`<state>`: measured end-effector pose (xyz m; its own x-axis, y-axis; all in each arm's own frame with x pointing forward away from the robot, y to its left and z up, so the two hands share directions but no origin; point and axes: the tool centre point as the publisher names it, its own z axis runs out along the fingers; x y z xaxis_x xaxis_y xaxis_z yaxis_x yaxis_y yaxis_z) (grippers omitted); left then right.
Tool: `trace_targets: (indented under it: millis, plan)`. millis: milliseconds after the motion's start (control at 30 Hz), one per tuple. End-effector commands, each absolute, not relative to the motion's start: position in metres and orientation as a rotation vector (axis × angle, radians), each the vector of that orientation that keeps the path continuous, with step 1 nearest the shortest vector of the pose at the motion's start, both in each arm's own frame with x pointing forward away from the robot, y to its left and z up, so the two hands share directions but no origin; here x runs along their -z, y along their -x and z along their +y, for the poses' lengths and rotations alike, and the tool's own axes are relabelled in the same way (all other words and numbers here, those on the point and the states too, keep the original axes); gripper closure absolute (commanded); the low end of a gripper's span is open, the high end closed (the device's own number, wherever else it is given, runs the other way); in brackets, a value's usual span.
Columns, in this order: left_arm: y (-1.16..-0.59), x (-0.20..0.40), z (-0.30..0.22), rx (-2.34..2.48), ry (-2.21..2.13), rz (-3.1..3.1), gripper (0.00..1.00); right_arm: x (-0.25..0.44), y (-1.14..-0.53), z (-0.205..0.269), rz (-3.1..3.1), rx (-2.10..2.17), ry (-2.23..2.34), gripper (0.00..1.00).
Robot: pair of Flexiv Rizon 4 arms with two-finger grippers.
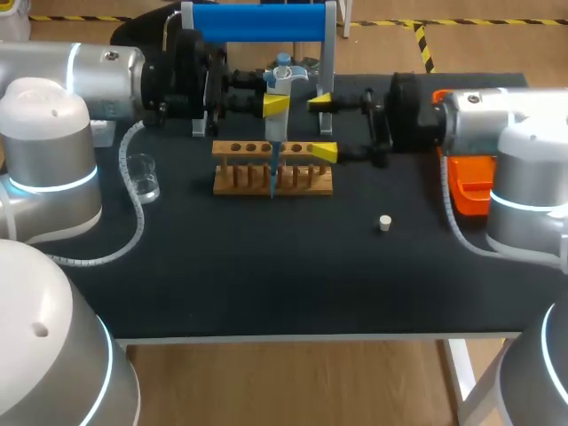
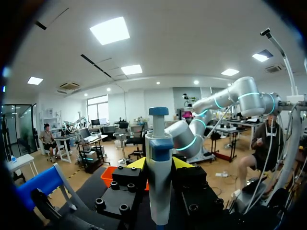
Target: Invert the test tube, pick up the pipette, mount the tip to pipette, aspirate from beaker and dispense into the tube, eject the tip, return the pipette, and cap with the stopper.
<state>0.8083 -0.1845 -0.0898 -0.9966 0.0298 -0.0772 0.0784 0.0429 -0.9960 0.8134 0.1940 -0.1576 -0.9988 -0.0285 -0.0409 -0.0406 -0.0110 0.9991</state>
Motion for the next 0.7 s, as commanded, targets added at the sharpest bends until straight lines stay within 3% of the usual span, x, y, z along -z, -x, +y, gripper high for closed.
trace_targets:
  millis: [33,400,700]
  plan:
    - [-0.809,0.090,-0.185,2.148,-0.118,2.241,1.00,0.153,-0.817,0.210,2.204,-2.228,0.083,0.00]
    - [-0.809,0.090,-0.185,2.148,-0.118,2.241,1.00,0.144,-0.818,0.225,2.206,-2.239,0.054,0.00]
    - [-0.809,0.090,-0.185,2.148,-0.118,2.241,1.00,0.138,-0.812,0.240,2.222,-2.257,0.085,0.13]
